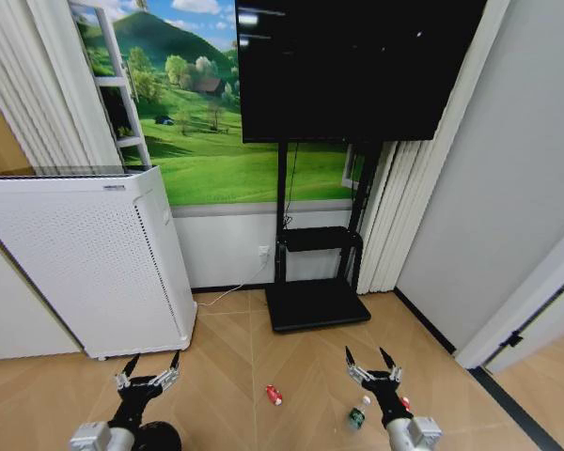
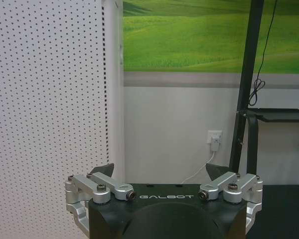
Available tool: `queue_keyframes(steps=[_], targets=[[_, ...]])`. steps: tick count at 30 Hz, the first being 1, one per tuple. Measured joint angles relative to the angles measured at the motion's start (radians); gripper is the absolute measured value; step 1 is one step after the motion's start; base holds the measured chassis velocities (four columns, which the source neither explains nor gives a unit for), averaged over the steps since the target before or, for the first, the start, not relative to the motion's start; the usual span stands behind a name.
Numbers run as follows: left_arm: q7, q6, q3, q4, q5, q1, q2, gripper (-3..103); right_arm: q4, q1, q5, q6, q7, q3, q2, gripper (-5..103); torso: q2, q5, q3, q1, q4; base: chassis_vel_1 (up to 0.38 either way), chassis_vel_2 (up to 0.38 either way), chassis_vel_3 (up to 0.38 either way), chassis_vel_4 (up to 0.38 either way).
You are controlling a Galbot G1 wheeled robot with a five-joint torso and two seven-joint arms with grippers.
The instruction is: Pick up the trash bin and place the garbage on the floor into it.
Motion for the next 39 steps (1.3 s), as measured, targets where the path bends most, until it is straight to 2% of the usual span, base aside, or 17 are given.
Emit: queue_keyframes(steps=[15, 25, 39], targets=[[-0.004, -0.001, 0.011, -0.005, -0.013, -0.01, -0.023, 100, -0.015, 0.006, -0.001, 0.045, 0.002, 0.026, 0.021, 100, -0.073, -0.0001, -0.043, -0.03, -0.0001, 0.0, 0.0, 0.0, 0.0], [-0.01, 0.0, 0.008, -0.006, -0.018, -0.013, -0.028, 100, -0.019, 0.01, -0.001, 0.046, -0.005, 0.029, 0.026, 100, -0.109, -0.0002, -0.065, -0.045, 0.0, 0.013, 0.015, 0.017, 0.016], [-0.003, -0.003, -0.006, 0.004, 0.035, -0.02, -0.019, 100, -0.024, 0.0, -0.026, 0.063, -0.005, 0.032, 0.047, 100, -0.157, -0.0001, -0.093, -0.063, 0.0003, 0.044, 0.05, 0.05, 0.041]])
